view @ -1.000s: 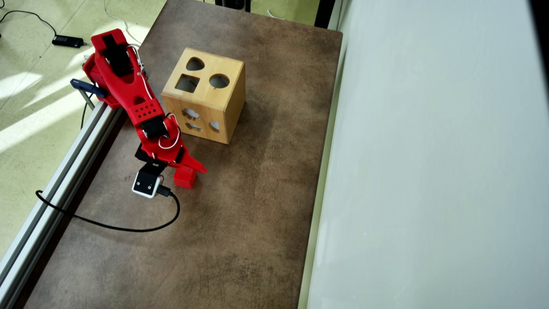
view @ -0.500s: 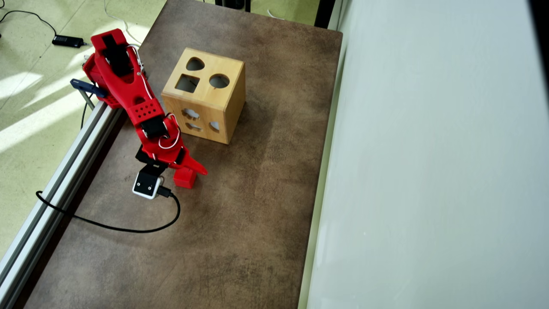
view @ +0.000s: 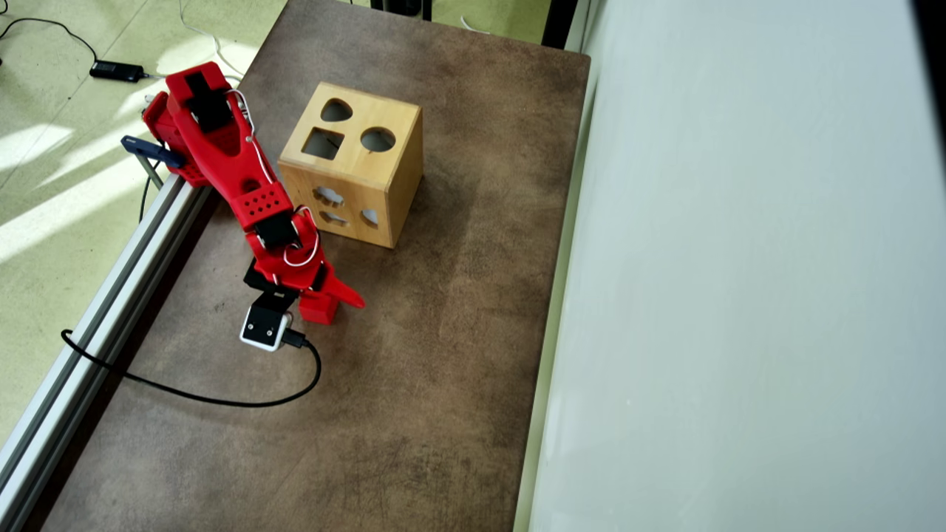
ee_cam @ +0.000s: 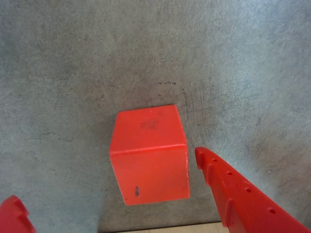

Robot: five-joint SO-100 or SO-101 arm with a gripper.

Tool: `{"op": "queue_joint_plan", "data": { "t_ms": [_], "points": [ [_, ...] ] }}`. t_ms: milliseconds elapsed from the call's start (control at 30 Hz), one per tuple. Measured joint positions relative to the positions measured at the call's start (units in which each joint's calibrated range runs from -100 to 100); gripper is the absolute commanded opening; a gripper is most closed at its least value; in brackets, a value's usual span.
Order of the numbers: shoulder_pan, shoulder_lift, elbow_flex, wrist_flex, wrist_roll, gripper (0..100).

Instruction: Pick and place the red cube on the square hole

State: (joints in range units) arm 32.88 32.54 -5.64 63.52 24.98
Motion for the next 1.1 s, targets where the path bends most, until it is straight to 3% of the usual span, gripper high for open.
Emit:
{"op": "queue_joint_plan", "data": {
  "t_ms": [433,1100],
  "points": [
    [0.0,0.0,0.0,0.0,0.0,27],
    [0.0,0.0,0.0,0.0,0.0,4]
  ]
}}
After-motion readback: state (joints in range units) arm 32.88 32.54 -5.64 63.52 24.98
